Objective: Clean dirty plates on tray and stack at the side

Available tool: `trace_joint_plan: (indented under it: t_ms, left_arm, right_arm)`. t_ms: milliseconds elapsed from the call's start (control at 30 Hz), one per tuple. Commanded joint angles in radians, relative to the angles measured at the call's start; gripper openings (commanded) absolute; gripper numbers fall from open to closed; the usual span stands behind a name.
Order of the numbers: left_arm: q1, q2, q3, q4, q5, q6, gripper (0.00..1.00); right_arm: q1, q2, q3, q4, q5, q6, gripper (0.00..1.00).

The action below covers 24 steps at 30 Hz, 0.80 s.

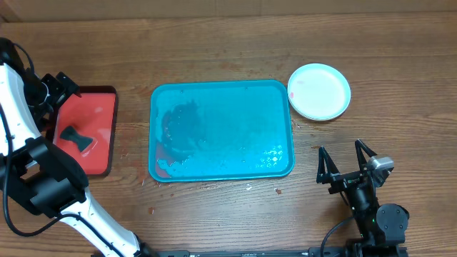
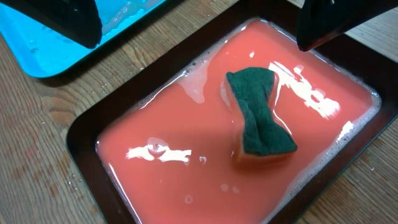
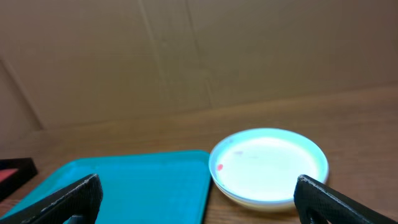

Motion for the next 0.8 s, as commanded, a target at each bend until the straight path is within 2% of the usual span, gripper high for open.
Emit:
trace_joint_plan:
  t_ms: [0,100,767]
  left_arm:
    - [-0.001,-0.017,0.014,0.001,0.003,0.015,1.00]
    - [-0.001,-0.017,0.014,0.001,0.003,0.015,1.00]
    - [-0.001,-0.017,0.014,0.002,0.003,0.015,1.00]
  right_arm:
    - [-0.021,-0.012,-0.012,0.000,0.022,-0.026,1.00]
    - [-0.028,-0.012,-0.012,-0.006,0.032,-0.060,1.00]
    - [-0.042,-0.012,-0.012,-0.011,0.068,-0.059,1.00]
